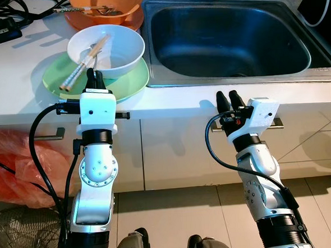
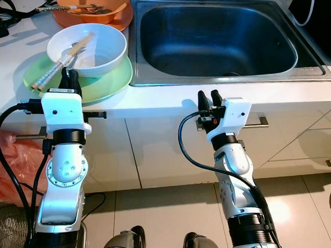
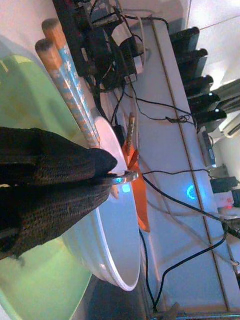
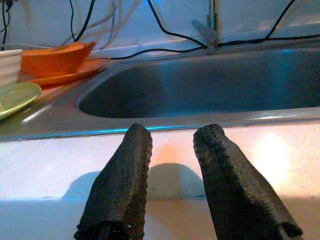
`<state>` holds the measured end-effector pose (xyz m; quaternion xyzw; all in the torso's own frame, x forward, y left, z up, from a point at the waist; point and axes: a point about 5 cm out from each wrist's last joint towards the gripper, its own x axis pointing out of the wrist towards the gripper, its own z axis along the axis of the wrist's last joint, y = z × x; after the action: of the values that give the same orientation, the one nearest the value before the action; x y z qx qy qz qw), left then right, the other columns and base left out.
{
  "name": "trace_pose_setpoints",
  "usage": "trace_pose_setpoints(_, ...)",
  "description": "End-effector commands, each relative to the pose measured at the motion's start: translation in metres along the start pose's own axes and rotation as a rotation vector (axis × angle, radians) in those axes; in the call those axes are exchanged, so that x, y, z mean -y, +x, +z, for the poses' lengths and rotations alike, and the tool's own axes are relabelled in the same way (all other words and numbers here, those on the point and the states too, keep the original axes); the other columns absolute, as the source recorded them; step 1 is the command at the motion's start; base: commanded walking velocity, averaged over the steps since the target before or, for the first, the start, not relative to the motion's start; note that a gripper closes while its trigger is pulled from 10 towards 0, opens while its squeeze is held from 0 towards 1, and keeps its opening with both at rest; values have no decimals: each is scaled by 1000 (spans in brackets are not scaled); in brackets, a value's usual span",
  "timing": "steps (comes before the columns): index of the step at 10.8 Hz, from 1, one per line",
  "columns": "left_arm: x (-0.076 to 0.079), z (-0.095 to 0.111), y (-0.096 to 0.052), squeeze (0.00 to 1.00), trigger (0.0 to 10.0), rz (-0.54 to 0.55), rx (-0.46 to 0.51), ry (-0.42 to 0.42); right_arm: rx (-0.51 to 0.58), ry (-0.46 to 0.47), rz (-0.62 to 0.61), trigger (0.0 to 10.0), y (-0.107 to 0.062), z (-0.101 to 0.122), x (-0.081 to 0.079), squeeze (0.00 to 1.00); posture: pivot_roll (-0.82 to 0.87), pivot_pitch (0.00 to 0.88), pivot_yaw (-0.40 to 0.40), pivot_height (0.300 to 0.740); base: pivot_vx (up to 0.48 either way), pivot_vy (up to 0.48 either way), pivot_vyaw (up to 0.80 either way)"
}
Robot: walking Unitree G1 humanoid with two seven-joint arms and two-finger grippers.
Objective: Kitchen organization
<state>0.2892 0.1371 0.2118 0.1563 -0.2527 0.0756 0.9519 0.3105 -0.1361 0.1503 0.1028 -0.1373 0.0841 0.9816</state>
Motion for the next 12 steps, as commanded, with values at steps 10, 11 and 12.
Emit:
trace_pose_setpoints(10, 14, 25, 12, 0, 10000, -77, 17, -384, 12, -11, 6, 10000, 0, 2, 2, 0, 159, 177, -93, 740, 0, 0, 0)
trace_pose_setpoints(11, 12, 23, 12, 0, 10000, -76, -1, -385, 10, -11, 10, 10000, 0, 1, 1, 0, 159, 178, -92, 740, 0, 0, 0)
trace_pose_setpoints(12, 12, 19, 11, 0, 10000, -81, -28, -361, 9, -10, 13, 10000, 0, 1, 1, 0, 157, 180, -92, 740, 0, 0, 0)
